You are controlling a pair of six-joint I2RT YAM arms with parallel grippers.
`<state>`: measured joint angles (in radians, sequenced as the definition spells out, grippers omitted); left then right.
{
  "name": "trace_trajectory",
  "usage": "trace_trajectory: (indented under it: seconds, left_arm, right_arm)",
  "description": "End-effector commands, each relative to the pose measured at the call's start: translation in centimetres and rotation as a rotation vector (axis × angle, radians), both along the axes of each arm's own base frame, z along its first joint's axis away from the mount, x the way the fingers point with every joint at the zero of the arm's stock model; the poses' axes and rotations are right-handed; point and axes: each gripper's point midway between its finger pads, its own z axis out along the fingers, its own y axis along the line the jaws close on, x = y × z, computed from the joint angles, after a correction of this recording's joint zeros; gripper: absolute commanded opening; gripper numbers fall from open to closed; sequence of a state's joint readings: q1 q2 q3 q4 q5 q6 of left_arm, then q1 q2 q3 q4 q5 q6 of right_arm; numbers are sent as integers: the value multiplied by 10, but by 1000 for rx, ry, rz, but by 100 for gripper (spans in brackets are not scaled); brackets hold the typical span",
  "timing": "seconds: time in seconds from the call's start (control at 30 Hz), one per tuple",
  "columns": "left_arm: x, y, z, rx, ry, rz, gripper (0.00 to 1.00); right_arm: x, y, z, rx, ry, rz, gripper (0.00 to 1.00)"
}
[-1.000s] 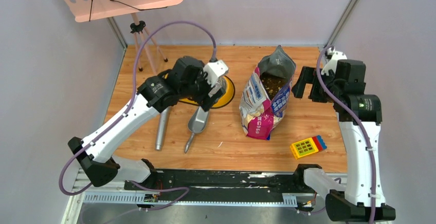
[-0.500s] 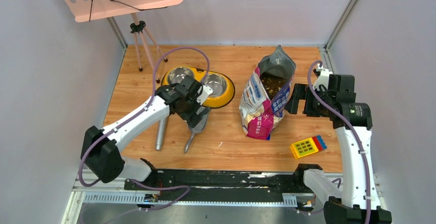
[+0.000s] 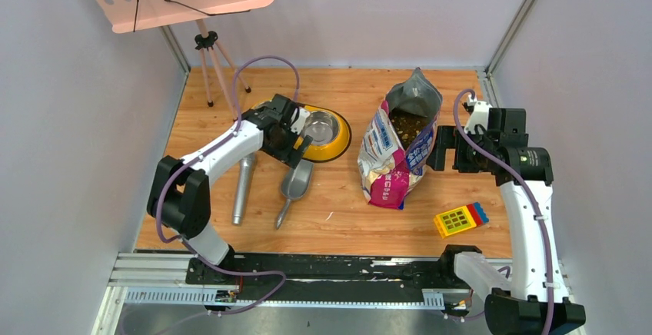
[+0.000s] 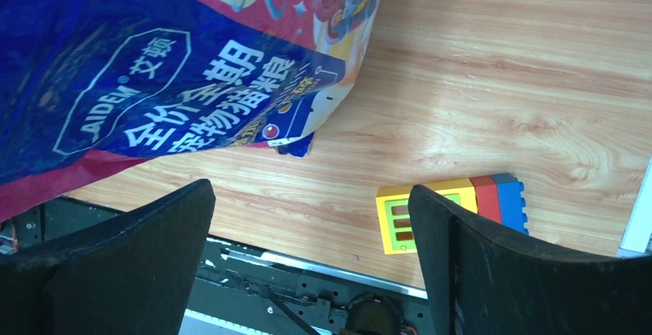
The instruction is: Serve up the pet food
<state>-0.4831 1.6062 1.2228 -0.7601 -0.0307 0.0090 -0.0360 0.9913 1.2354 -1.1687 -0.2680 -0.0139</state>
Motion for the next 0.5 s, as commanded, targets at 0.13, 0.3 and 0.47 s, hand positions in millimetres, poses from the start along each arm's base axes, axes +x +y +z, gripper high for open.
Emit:
trace_trajectory:
  seconds: [0.13, 0.3, 0.47]
  left_arm:
    - [11, -14, -22, -9, 97, -12, 98]
    - [9, -15, -36, -18, 103, -15, 91]
    - [0, -19, -41, -43, 138, -30, 76]
  right_arm:
    - [4, 1, 17, -30, -103, 62, 100]
    - [12, -2, 35, -76, -203, 101, 100]
    - [18, 4, 54, -57, -278, 127, 100]
